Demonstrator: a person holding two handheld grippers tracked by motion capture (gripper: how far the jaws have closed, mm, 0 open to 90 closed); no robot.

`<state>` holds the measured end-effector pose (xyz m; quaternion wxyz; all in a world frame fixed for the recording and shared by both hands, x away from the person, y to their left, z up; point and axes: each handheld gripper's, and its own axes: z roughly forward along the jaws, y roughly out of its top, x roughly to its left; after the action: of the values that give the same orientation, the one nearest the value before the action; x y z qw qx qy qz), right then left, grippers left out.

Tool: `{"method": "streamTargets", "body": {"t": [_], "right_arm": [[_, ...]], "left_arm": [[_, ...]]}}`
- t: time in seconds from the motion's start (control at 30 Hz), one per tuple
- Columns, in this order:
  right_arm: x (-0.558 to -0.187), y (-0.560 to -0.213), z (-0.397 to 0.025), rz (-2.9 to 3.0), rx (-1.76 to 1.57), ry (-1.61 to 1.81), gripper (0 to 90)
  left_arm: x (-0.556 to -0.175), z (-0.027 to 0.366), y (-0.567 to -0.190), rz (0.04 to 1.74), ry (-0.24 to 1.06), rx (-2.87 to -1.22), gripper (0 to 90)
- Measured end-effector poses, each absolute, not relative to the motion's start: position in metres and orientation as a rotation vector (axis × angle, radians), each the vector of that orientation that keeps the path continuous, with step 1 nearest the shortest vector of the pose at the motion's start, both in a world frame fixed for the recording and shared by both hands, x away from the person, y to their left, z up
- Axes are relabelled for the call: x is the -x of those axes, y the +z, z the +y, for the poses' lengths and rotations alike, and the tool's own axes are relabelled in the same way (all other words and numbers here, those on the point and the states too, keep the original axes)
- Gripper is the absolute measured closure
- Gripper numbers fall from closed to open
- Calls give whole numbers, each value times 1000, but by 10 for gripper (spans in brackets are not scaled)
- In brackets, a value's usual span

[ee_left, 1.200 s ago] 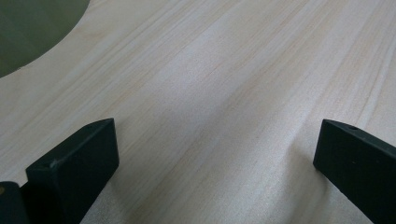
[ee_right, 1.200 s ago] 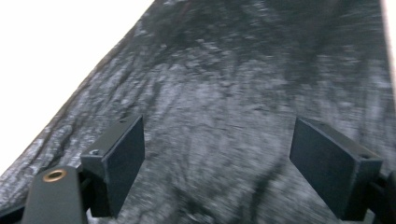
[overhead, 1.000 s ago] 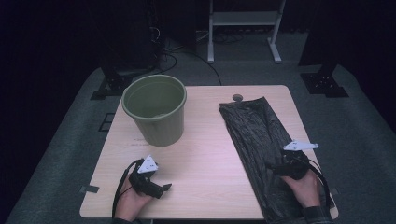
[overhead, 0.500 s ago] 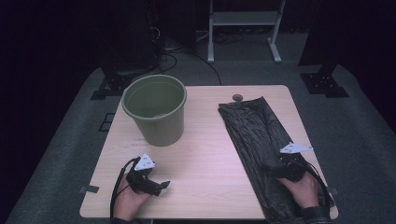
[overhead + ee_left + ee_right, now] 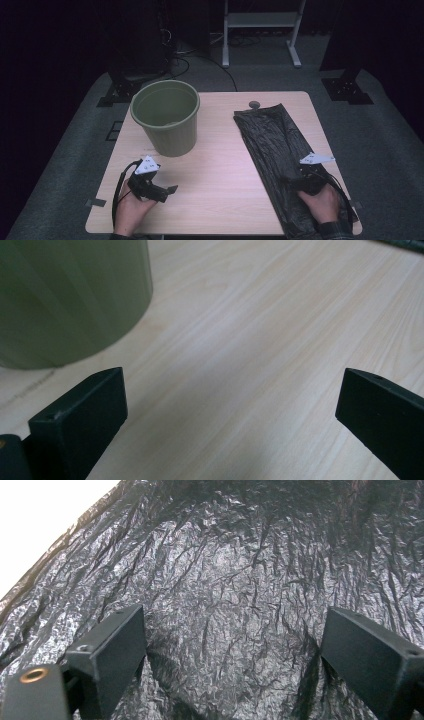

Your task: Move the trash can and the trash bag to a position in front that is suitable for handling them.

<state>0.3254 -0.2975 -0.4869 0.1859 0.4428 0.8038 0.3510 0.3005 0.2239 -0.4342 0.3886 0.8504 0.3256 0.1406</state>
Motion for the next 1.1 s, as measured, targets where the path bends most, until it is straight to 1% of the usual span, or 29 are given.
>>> {"method": "streamTargets", "body": {"t": [0.57,0.8,1.1], "right_arm": [[-326,-487,-298,2266,-1245,988,100],[-326,-487,-298,2266,-1244,988,100],[-326,-487,-298,2267,-1244,988,100]], "left_arm": [[-314,234,-373,836,366,-2091,0],[-320,243,-344,854,392,-2075,0],[-326,248,-316,878,441,-2047,0]]}}
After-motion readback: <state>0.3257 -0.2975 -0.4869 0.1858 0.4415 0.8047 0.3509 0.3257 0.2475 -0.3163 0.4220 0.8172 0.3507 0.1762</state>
